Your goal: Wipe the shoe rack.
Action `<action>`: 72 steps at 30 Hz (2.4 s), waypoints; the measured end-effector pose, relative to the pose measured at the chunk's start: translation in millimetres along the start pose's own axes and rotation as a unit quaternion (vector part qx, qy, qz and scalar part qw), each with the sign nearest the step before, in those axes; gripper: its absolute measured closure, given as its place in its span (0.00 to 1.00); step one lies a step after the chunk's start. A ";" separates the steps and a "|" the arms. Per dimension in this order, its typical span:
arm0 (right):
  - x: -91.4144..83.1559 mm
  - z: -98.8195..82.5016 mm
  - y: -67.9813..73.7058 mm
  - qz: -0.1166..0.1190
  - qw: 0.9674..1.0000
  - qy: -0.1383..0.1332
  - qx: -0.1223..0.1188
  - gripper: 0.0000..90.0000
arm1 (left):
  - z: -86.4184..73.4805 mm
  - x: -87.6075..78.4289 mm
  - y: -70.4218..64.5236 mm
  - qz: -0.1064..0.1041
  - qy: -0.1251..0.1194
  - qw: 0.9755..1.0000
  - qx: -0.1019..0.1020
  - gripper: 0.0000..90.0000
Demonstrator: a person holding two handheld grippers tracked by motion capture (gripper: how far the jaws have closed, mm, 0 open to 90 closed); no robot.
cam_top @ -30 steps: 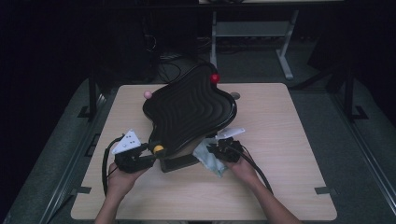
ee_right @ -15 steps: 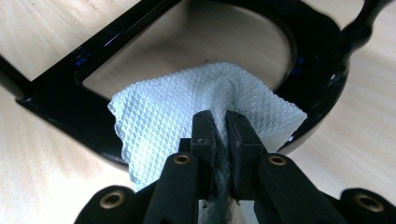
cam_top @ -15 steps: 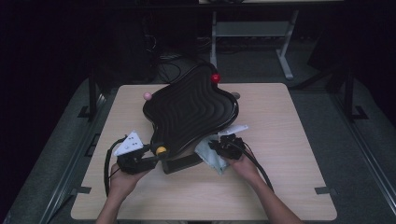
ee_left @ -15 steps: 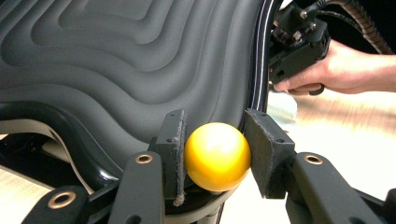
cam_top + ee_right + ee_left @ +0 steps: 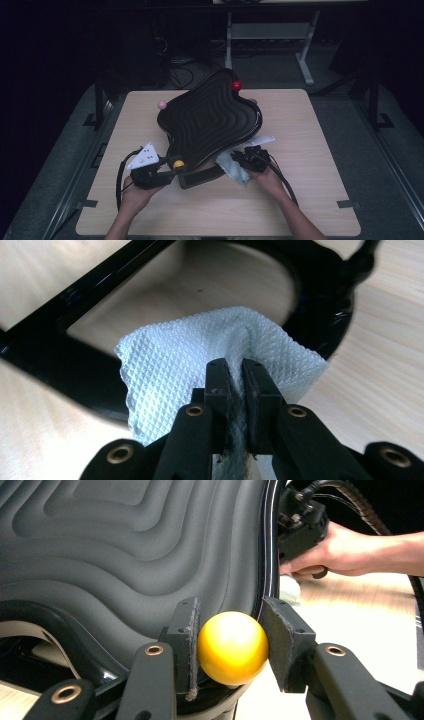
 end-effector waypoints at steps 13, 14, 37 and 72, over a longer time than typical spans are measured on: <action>1.0 -6.3 8.1 0.011 1.000 0.008 -0.010 0.91 | -2.5 -8.7 5.7 -0.005 -0.001 1.000 -0.013 0.66; -0.1 -7.5 13.9 0.021 1.000 0.009 -0.016 0.91 | -2.5 -8.7 5.7 -0.005 -0.001 1.000 -0.013 0.66; 5.2 -4.5 18.1 0.009 1.000 0.003 -0.018 0.91 | -6.9 -19.6 12.0 0.004 0.006 1.000 -0.015 0.67; 12.6 5.1 -1.5 -0.003 1.000 -0.022 0.008 0.91 | -9.3 -27.4 24.1 0.023 -0.013 0.999 -0.035 0.67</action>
Point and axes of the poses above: each handheld gripper's, and its own axes: x roughly forward along the jaws, z roughly out of its top, y roughly to its left, the point moved 9 cm from there along x, roughly forward along the jaws, and after that the axes turned 14 degrees about -z, right-handed, at the moved point
